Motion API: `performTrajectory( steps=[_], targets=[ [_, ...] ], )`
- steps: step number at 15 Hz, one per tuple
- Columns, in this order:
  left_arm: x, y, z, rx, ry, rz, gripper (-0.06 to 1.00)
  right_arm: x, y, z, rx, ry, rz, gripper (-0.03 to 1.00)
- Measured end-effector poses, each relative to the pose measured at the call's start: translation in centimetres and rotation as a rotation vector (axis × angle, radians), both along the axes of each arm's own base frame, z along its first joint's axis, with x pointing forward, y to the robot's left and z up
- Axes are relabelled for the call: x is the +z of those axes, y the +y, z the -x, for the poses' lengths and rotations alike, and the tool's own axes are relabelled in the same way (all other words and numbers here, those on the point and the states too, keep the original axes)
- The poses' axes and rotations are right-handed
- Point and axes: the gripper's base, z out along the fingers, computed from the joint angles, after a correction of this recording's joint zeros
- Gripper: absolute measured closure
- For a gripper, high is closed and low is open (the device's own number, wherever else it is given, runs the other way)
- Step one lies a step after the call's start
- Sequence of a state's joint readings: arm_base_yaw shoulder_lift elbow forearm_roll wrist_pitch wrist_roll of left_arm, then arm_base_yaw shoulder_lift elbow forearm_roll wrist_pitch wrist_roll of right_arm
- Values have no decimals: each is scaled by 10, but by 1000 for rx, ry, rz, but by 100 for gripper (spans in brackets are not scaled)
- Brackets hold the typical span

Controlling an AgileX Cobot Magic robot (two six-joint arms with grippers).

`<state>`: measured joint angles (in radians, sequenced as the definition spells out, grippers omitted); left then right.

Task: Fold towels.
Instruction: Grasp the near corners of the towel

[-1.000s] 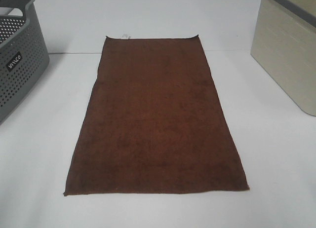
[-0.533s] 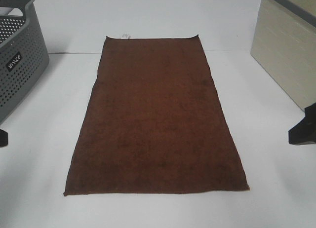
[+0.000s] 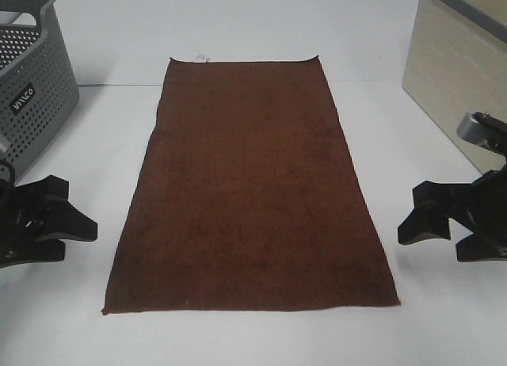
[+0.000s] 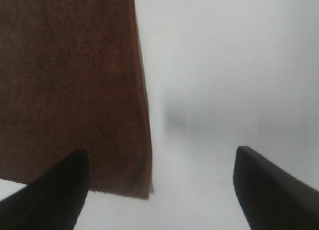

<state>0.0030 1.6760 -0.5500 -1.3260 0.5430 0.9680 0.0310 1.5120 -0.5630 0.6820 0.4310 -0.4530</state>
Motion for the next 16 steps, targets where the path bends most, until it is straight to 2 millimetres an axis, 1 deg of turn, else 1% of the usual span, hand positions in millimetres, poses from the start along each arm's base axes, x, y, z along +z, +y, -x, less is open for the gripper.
performTrajectory(
  steps=[3,5,8,11,12,14,16],
  targets=[
    [-22,-5,-5,-44,3,58,39,-13,5,-23,57,5,-41,22],
    [-34,-7,-7,-58,2,77,39,-23,8,-30,64,30,-68,22],
    [-46,-7,-7,-71,6,76,39,-35,12,-32,73,61,-112,22],
    [-50,-12,-12,-79,11,110,39,-42,16,-33,99,58,-154,22],
    [-53,-23,-16,-114,12,126,39,-43,17,-33,111,66,-174,22],
    [-54,-36,-21,-160,3,132,39,-46,21,-34,116,94,-219,23],
    [-54,-41,-23,-172,-4,126,40,-50,26,-32,119,133,-261,26]
  ],
)
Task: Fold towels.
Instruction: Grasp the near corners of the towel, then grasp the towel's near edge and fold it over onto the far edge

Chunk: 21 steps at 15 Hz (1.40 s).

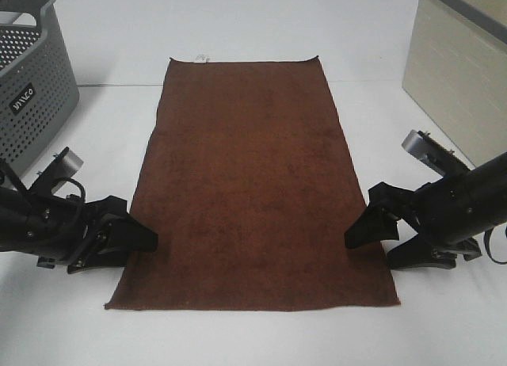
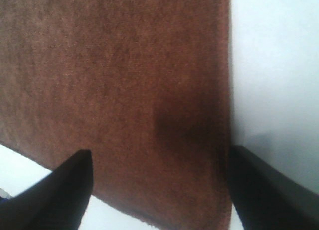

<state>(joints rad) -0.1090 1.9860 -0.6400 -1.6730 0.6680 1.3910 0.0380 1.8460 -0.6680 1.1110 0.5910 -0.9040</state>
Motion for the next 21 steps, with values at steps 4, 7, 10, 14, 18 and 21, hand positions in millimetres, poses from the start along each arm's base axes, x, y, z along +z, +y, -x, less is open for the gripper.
performTrajectory(
  steps=[4,7,10,14,18,21],
  targets=[
    [-3,2,-1,16,4,-29,59,-5,26,-2,80,-1,3,40],
    [-6,4,0,17,12,-58,91,-10,23,-5,18,8,47,71],
    [-7,4,0,4,11,-58,94,-11,22,-6,11,3,65,97],
    [9,5,4,-59,-8,-86,94,4,21,-4,-20,2,71,97],
    [28,7,14,-95,-2,-120,94,22,19,17,-33,31,57,97],
    [25,11,41,-100,58,-129,94,21,16,45,-25,75,54,97]
  ],
)
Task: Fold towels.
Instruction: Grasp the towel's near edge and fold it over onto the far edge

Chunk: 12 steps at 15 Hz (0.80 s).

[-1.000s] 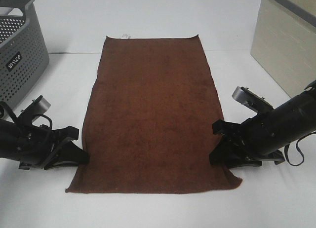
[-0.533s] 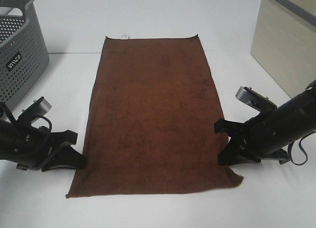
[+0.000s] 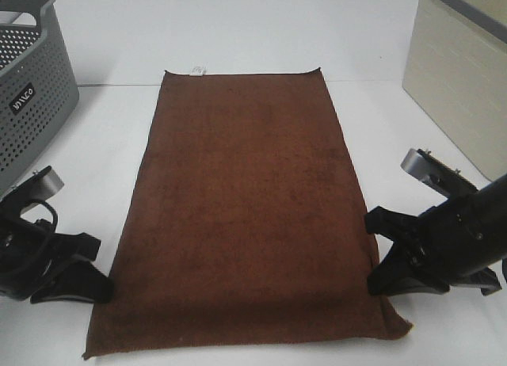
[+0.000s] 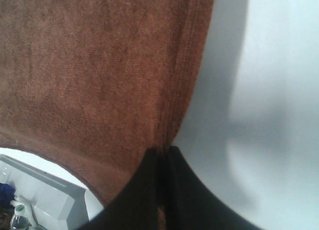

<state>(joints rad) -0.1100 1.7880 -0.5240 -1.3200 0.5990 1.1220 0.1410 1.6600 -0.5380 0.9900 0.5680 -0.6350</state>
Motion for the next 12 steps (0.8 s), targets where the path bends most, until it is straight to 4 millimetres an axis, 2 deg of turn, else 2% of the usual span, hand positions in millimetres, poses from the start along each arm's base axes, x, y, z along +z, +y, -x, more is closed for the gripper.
performTrajectory(
  steps=[4,6,9,12],
  targets=[
    [6,3,31,-6,17,0,94,-7,-5,37,1,69,8,97],
    [7,3,36,-1,25,4,94,-6,-5,40,2,68,7,97],
    [13,2,24,39,7,21,94,3,-3,23,-2,10,-1,97],
    [34,-1,-15,82,-59,28,94,27,2,-14,-26,-106,-23,97]
  ],
)
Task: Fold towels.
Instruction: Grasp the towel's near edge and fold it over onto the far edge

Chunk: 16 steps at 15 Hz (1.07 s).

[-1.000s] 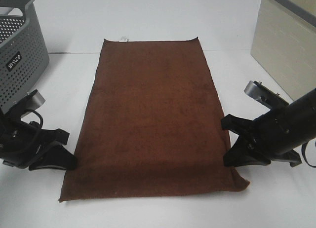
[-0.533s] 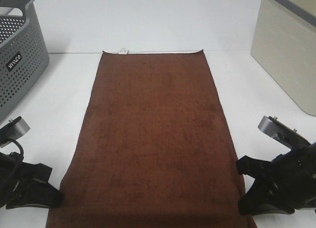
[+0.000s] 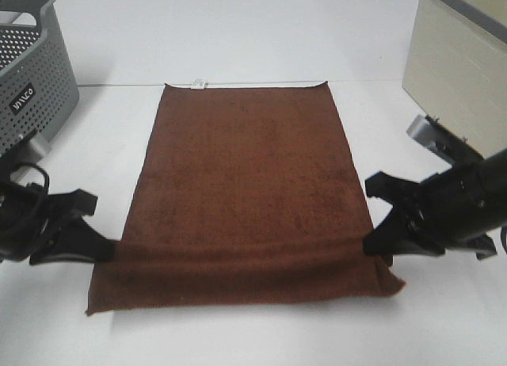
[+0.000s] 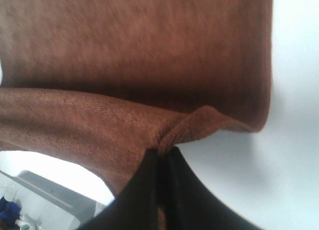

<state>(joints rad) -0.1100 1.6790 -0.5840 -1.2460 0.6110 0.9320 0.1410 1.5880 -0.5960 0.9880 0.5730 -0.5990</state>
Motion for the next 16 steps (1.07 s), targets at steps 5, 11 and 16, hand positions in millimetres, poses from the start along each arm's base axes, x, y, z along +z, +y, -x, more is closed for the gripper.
performTrajectory(
  steps=[5,11,16],
  targets=[
    [37,-3,-80,38,-99,-58,94,38,13,-80,19,-134,-32,97],
    [61,-7,-151,107,-187,-60,94,46,21,-162,56,-169,24,97],
    [59,-13,-220,145,-297,-45,94,49,26,-232,56,-284,74,97]
  ],
)
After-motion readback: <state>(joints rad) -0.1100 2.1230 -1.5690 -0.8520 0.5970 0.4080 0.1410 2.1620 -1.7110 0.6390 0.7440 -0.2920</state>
